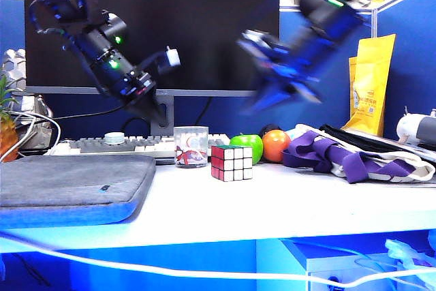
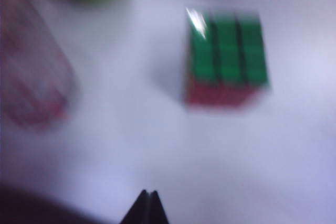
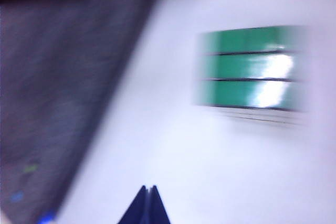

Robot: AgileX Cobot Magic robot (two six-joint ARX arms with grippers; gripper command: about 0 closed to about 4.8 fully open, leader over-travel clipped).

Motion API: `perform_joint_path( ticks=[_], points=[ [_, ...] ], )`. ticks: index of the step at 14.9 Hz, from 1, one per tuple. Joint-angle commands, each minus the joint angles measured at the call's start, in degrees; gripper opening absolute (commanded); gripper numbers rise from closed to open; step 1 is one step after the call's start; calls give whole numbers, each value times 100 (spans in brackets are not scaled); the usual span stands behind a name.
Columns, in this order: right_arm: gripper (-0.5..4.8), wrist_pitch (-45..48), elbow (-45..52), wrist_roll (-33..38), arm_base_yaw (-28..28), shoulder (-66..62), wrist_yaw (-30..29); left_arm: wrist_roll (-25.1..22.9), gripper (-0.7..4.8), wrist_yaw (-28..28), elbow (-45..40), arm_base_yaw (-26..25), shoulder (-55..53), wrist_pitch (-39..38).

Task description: Rotate the Rubik's Cube so that its red face is facing towards you.

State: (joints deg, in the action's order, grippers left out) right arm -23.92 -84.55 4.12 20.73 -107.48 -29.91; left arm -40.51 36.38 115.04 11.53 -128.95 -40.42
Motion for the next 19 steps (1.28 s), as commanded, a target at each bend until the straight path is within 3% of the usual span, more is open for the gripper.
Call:
perform_joint_path(
  ticks=[1, 3, 6, 9, 14, 17, 19],
  points=[
    [-1, 72, -33, -39, 496, 37, 389, -260, -5, 297, 13, -44, -168, 579],
    [-1, 227, -33, -98, 586, 24, 671, -551, -5, 695, 0, -74, -326, 560],
    [-1, 367, -35, -181, 581, -90, 1150, -619, -5, 1329, 0, -114, -643, 997],
    [-1, 483, -37, -157, 581, -466, 1196, -507, -5, 1777, 4, -120, -979, 1956],
    [-2, 1180, -42, 55, 581, -621, 1200, 706, -5, 2474, 13, -118, -1401, 3657],
    [-2, 1241, -42, 101, 584, -866, 1191, 1274, -5, 2927, 448, -76, -1714, 3744],
    [-1, 1300, -50, 192, 584, -1051, 1176, 1375, -5, 2983, 557, 26, -1768, 3753]
  ],
)
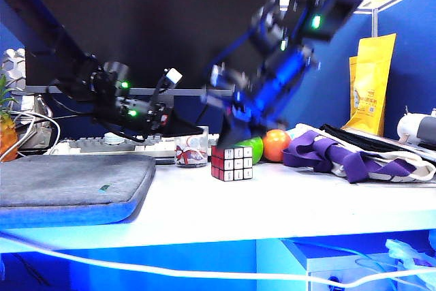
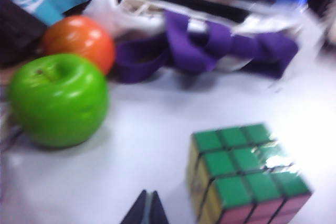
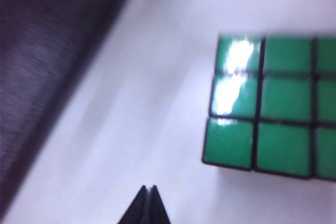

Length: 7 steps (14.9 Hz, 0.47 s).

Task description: Rotate the Rubik's Cube so that its red face is facing towards you.

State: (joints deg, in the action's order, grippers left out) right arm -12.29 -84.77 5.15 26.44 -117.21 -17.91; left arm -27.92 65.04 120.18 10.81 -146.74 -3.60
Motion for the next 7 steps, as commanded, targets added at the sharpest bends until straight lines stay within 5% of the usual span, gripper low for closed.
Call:
perform_joint_path(
  ticks=[1, 4, 5, 7],
  points=[
    [-1, 240, -31, 90, 13, -96, -22, 118, -5, 46, 44, 149, 9, 33],
    [-1, 472, -129, 192, 11, -98, -22, -103, -5, -507, 44, 328, -72, -341],
    [-1, 472, -151, 197, 11, -98, -24, -734, -5, -931, 44, 428, -101, -846],
    [-1, 444, -177, 197, 11, -98, -24, -1200, -5, -1294, 44, 496, -107, -1279]
  ],
)
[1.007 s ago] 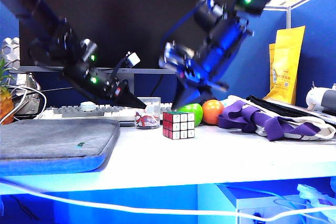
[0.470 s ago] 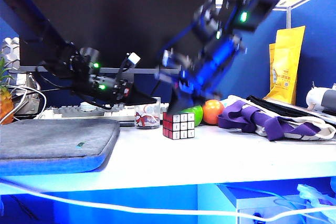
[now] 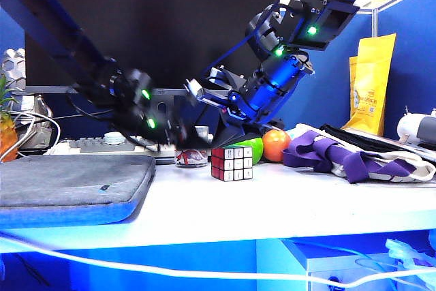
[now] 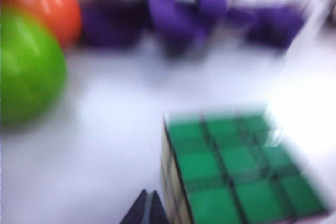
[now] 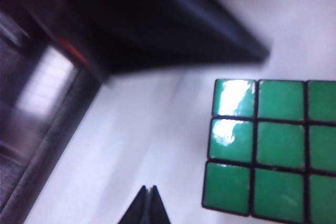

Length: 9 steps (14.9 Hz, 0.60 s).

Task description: Rotate the Rubik's Cube so that its red face is facing towards you.

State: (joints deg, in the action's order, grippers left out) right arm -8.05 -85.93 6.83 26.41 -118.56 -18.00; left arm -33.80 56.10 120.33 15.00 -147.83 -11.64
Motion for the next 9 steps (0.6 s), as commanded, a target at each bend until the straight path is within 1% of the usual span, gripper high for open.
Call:
perform_joint_path(
  ticks=[1, 3, 4, 6, 8, 9],
  points=[
    [-1, 24, -70, 26, 13, 35, -11, -688, -5, -326, 28, 105, 2, -575],
    [-1, 22, -68, 11, 13, 15, 15, -603, -5, -308, 52, 120, 4, -551],
    [-2, 7, -68, -55, 13, -2, 50, -560, -5, -181, 52, 122, 4, -678],
    [-1, -131, -68, -223, 9, -33, 361, -564, -5, -184, 52, 136, 4, -905],
    [-1, -201, -68, -260, -63, -52, 402, -557, -5, -74, 52, 136, 7, -962],
    [-1, -264, -68, -280, -164, -81, 525, -476, -5, -33, 52, 138, 17, -1001]
  ],
)
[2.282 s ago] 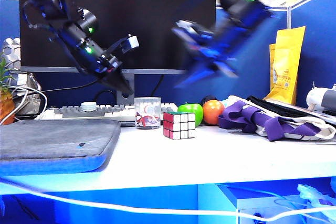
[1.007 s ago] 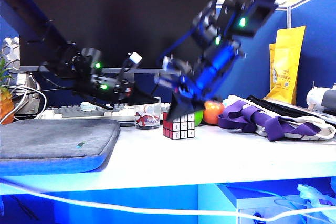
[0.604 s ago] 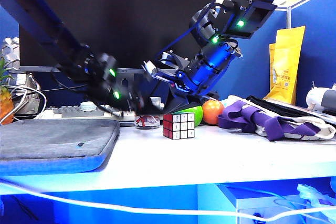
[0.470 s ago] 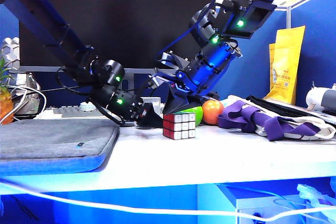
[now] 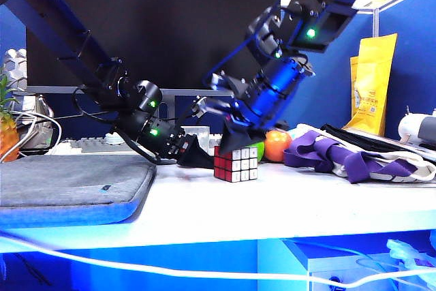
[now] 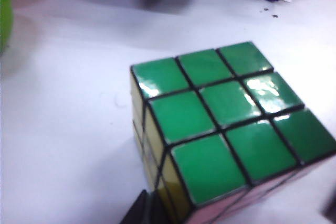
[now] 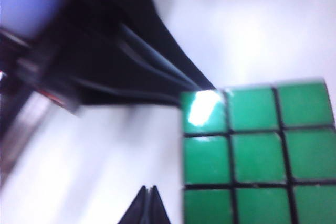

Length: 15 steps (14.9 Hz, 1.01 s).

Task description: Rotate the Rubik's Cube so that its red face is facing towards you.

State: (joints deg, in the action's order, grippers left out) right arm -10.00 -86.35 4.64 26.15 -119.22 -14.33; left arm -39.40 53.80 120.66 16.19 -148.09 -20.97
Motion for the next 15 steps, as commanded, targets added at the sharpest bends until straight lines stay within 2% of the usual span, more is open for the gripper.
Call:
perform_joint_path(
  ticks=[1, 5, 9, 14, 15],
  points=[
    [-1, -63, -26, -63, -190, -50, 234, 83, -5, 225, 20, 33, 48, -120],
    [-1, -79, -26, -61, -595, -70, 170, 83, -5, 503, 20, 52, 66, -321],
    [-1, -151, -31, -63, -601, -42, -7, 111, -5, 514, 24, 149, 205, -343],
    [-1, -605, -37, -343, -907, 299, 114, 378, -5, 7, 299, 232, 258, -256],
    [-1, -660, -37, -413, -1032, 297, 114, 647, -5, -343, 299, 291, 256, -66]
  ],
)
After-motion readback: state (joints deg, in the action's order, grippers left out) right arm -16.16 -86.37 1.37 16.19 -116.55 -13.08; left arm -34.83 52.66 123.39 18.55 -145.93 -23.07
